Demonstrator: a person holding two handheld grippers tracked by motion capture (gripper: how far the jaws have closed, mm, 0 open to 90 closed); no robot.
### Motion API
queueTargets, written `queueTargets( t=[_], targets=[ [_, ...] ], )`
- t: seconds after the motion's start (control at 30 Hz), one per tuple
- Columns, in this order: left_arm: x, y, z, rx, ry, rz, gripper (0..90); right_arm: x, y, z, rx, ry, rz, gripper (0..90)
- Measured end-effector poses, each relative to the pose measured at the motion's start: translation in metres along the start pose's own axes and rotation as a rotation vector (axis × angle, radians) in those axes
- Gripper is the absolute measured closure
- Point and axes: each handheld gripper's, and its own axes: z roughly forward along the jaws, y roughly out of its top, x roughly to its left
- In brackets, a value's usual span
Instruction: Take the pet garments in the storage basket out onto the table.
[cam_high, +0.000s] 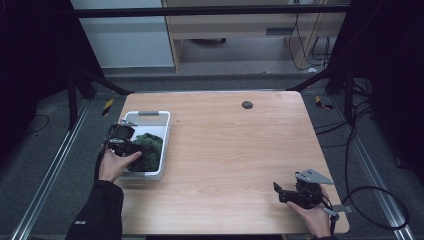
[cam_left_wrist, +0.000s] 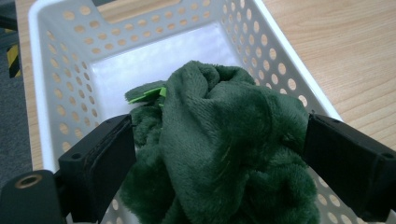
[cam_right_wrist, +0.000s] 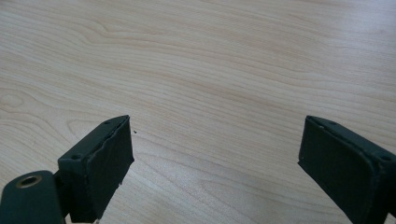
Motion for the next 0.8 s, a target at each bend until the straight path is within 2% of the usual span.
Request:
queueTargets(
  t=[0.17, 0.3, 0.37, 0.63, 0.8],
  targets=[
    [-0.002, 0.002, 0.007, 0.024, 0.0, -0.001, 7.7, 0.0, 0.0, 0.001, 0.007, 0.005, 0.01, 9.3],
    [-0.002, 0.002, 0.012, 0.044, -0.001, 0.0, 7.2, 0.0, 0.0, 0.001, 0.006, 0.005, -0.006, 9.0],
    [0.0, 0.002, 0.015, 0.059, -0.006, -0.013, 7.1, 0.0, 0.0, 0.001, 0.01, 0.012, 0.0, 8.9],
    [0.002, -0.002, 0.029, 0.102, -0.022, -0.024, 7.7, 0.0, 0.0, 0.003, 0.023, 0.017, -0.002, 8.1],
    [0.003, -0.005, 0.033, 0.104, -0.028, -0.026, 10.8, 0.0, -0.001, 0.004, 0.025, 0.016, -0.015, 8.1]
  ],
)
